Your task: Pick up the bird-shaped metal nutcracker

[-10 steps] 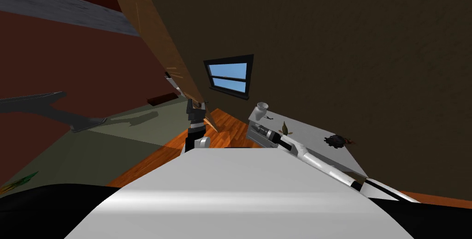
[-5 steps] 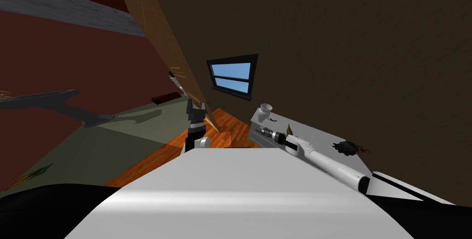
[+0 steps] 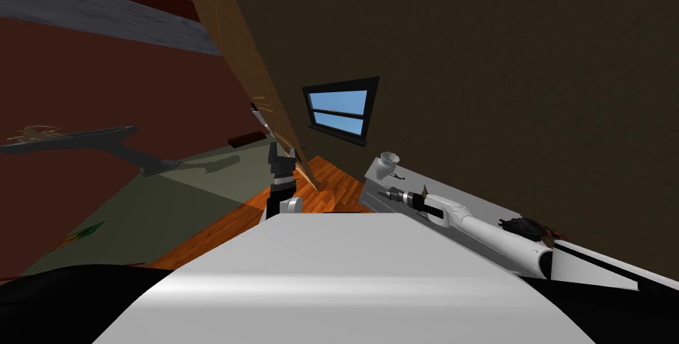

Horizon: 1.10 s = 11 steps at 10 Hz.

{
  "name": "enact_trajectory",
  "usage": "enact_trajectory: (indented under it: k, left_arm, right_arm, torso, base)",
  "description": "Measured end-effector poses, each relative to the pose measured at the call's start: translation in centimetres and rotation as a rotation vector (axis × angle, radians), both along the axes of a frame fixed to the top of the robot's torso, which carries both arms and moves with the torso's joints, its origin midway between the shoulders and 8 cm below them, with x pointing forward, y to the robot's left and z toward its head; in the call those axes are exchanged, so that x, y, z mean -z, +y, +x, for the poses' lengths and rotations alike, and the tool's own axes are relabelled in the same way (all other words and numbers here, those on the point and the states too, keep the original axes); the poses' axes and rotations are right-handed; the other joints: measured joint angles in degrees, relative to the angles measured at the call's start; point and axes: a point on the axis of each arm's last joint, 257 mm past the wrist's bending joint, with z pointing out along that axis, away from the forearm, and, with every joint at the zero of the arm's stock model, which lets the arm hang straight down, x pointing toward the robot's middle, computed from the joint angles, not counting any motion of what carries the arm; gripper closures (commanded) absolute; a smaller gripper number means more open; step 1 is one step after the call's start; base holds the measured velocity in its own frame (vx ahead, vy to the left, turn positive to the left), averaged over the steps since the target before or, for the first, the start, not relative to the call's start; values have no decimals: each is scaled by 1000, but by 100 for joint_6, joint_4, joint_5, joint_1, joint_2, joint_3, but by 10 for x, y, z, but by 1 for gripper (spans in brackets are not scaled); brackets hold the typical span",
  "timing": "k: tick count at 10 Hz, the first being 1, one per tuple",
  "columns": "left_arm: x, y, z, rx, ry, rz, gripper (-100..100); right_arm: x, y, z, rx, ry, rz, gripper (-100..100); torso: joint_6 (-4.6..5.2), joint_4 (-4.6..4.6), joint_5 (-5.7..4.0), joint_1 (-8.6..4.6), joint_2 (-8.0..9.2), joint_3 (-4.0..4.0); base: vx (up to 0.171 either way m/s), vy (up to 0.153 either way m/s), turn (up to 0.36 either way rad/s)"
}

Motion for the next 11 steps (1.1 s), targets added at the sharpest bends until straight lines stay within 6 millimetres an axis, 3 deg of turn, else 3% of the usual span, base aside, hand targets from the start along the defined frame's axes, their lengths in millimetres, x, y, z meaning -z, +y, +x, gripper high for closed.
enact_trajectory:
  k: [5,8,11]
  left_arm:
    - [0,0,0,0,0,0,0]
    - [0,0,0,0,0,0,0]
    - [0,0,0,0,0,0,0]
  right_arm:
    - [20,-85,-23,-33,62,-210,-100]
    - [14,-140,-39,-56,104,-330,-100]
    - [11,-171,-49,-68,132,-399,-100]
  torso:
    - [3,-2,-2,-2,-4,-3]
    - [0,-2,0,3,-10,-6]
    - [0,1,-3,-9,3,2]
  base:
    - [73,22,88]
    - [79,21,73]
    - [51,-6,55]
